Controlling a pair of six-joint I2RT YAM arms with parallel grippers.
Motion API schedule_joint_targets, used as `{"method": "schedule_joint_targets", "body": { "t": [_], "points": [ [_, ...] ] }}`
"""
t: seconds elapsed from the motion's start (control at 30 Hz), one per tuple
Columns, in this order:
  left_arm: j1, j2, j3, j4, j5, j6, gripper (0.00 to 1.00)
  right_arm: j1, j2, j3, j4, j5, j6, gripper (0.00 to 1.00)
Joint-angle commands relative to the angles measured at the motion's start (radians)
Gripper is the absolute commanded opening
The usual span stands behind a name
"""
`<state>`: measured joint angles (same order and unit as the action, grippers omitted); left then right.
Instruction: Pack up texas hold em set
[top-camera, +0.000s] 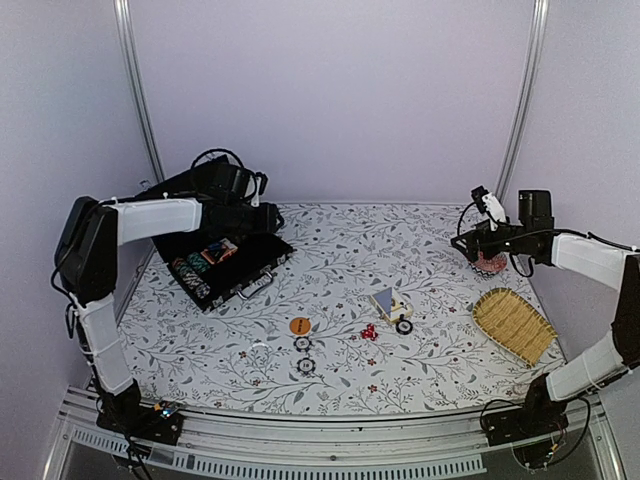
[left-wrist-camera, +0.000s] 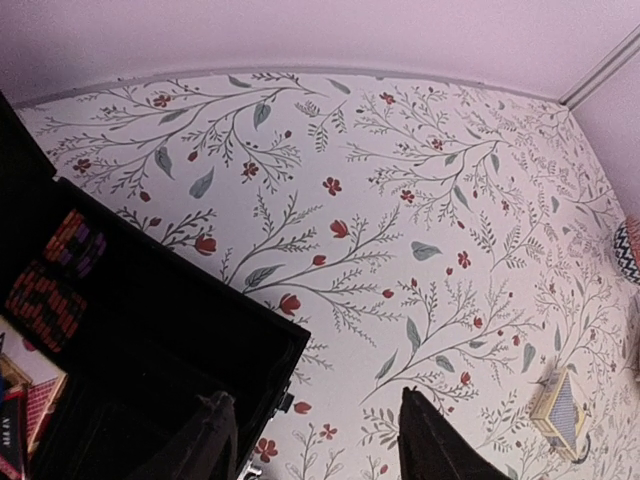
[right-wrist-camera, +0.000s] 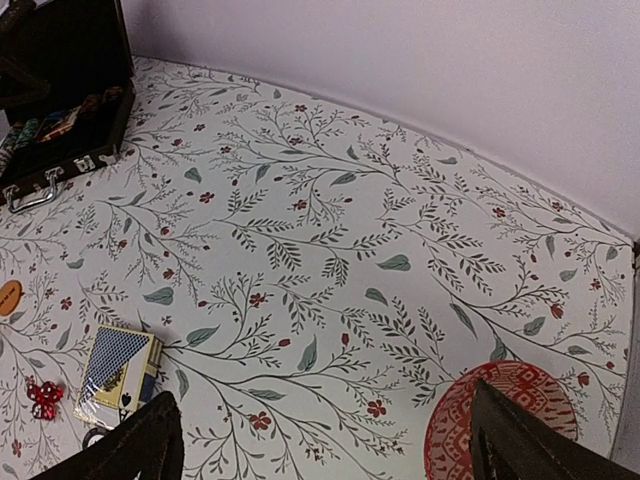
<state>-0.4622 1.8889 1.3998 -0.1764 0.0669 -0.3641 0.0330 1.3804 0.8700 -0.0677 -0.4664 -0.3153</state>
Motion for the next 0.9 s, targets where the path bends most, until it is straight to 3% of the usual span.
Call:
{"method": "schedule_joint_targets", "body": {
  "t": [0.0, 0.43, 0.87],
  "points": [
    [-0.020, 0.111, 0.117, -0.082, -0.055, -0.085, 0.56, 0.070, 0.036, 0.014, -0.012, 0.014, -0.052, 0.99],
    [-0.026, 0.343, 0.378, -0.218, -0.194, -0.286, 0.52, 0.136, 0.067, 0.020, -0.018, 0.061, -0.086, 0.98],
    [-0.033, 0.426, 0.423, -0.224, -0.208, -0.336, 0.55, 0.150, 0.063, 0.014, -0.018, 0.075, -0.107, 0.98]
  ]
}}
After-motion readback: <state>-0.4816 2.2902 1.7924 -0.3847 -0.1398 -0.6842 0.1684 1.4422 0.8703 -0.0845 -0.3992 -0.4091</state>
